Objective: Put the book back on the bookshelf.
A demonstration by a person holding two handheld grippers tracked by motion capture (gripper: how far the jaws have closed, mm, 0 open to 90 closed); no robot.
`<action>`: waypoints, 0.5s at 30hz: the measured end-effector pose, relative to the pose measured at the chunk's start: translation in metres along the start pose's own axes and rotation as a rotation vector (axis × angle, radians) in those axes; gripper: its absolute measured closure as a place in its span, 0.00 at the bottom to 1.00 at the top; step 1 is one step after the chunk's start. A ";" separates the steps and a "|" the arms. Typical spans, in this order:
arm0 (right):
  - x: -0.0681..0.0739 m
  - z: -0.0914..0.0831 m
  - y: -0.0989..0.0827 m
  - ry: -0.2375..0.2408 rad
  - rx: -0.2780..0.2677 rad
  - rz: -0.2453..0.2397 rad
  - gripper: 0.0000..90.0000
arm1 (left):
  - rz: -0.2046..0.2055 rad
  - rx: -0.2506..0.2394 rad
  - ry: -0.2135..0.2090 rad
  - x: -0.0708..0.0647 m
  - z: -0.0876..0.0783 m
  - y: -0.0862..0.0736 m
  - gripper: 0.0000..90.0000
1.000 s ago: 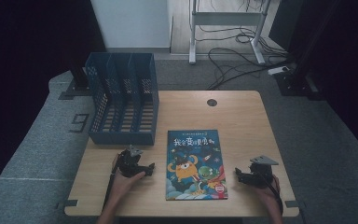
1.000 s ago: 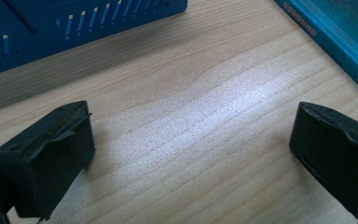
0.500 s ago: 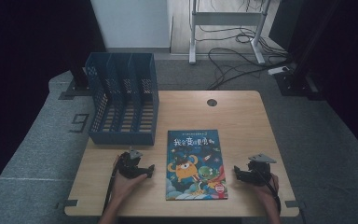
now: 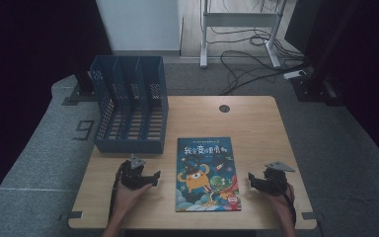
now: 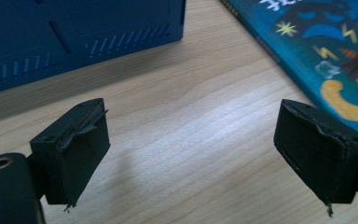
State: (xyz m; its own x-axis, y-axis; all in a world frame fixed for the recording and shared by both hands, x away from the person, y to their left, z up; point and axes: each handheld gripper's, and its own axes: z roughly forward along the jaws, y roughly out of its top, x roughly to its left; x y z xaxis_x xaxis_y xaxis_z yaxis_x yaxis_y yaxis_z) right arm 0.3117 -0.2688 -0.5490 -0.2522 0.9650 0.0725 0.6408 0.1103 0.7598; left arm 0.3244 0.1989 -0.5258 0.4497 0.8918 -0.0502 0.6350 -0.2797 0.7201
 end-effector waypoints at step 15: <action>0.006 -0.012 0.012 0.046 -0.075 0.015 0.21 | -0.059 -0.009 0.006 -0.009 -0.004 0.003 0.14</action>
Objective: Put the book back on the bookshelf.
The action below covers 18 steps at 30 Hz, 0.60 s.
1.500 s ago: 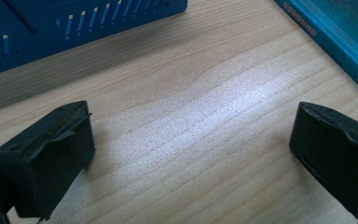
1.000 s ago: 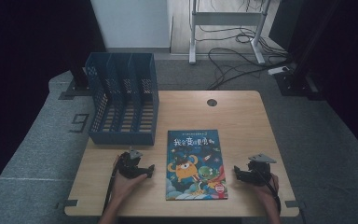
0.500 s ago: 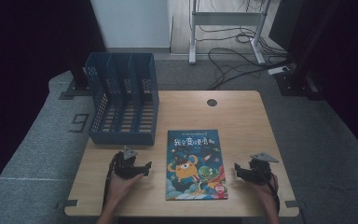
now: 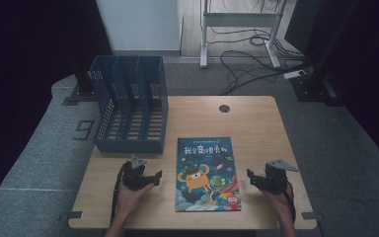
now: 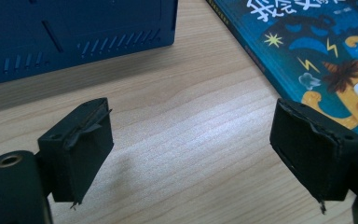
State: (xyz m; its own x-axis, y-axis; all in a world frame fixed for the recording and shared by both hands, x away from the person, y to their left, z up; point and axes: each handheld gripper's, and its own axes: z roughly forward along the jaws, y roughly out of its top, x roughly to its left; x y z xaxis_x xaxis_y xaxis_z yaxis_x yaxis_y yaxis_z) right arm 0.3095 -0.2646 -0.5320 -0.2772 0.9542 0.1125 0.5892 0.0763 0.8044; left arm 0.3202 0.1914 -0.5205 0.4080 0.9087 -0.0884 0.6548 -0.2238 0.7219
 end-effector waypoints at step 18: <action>0.054 0.020 0.021 0.139 -0.015 -0.050 0.21 | 0.053 -0.005 -0.086 -0.039 0.010 0.022 0.16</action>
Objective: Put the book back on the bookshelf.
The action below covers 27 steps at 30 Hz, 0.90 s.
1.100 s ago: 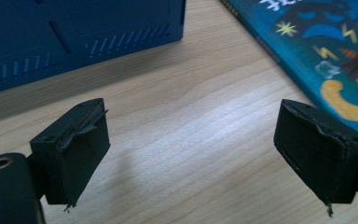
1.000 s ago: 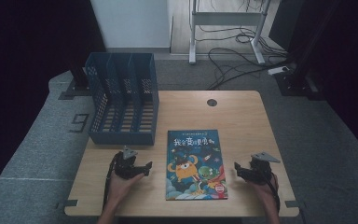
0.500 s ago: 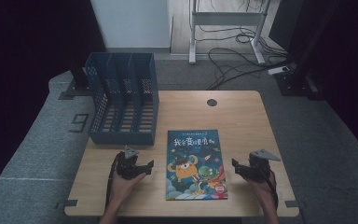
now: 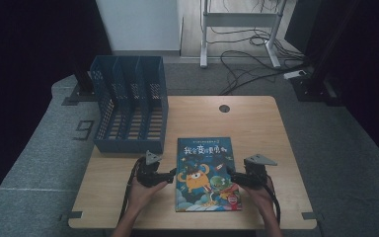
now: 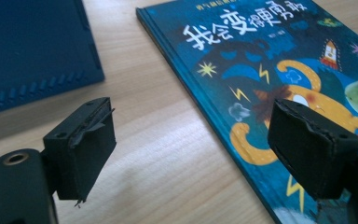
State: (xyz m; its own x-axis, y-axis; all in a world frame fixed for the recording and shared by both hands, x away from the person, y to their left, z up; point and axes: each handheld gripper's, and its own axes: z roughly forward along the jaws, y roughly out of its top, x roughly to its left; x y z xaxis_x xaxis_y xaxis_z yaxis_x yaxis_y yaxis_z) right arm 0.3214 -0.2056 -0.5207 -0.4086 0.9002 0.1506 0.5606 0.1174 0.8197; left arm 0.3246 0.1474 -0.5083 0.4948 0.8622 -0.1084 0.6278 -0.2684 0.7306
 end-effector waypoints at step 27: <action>0.011 0.024 -0.015 0.017 0.123 0.001 0.23 | 0.035 0.082 -0.100 -0.024 0.022 -0.019 0.16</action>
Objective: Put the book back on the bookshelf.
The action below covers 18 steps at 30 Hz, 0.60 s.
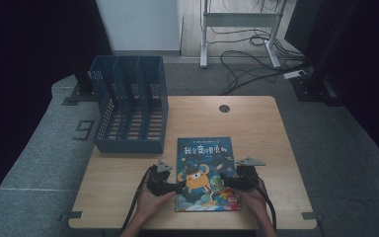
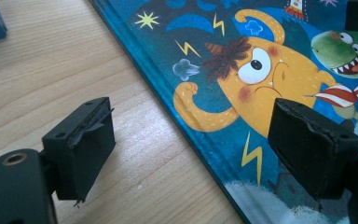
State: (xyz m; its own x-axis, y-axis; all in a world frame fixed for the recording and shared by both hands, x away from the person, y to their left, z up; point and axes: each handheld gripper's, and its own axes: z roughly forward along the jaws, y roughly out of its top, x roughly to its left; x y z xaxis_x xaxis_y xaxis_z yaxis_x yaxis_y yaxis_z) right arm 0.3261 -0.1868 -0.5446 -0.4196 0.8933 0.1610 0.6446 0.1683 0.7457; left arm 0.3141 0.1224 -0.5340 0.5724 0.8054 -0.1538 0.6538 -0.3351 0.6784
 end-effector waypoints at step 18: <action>0.009 0.003 -0.003 -0.024 0.037 -0.008 0.23 | 0.011 0.023 -0.043 -0.006 0.008 -0.003 0.16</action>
State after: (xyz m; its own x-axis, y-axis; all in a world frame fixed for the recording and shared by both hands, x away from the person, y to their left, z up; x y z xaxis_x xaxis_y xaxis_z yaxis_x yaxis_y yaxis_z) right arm 0.3221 -0.1779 -0.5470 -0.4093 0.9017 0.1390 0.6647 0.1903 0.7225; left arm 0.3125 0.1149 -0.5411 0.6001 0.7801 -0.1771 0.6580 -0.3554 0.6639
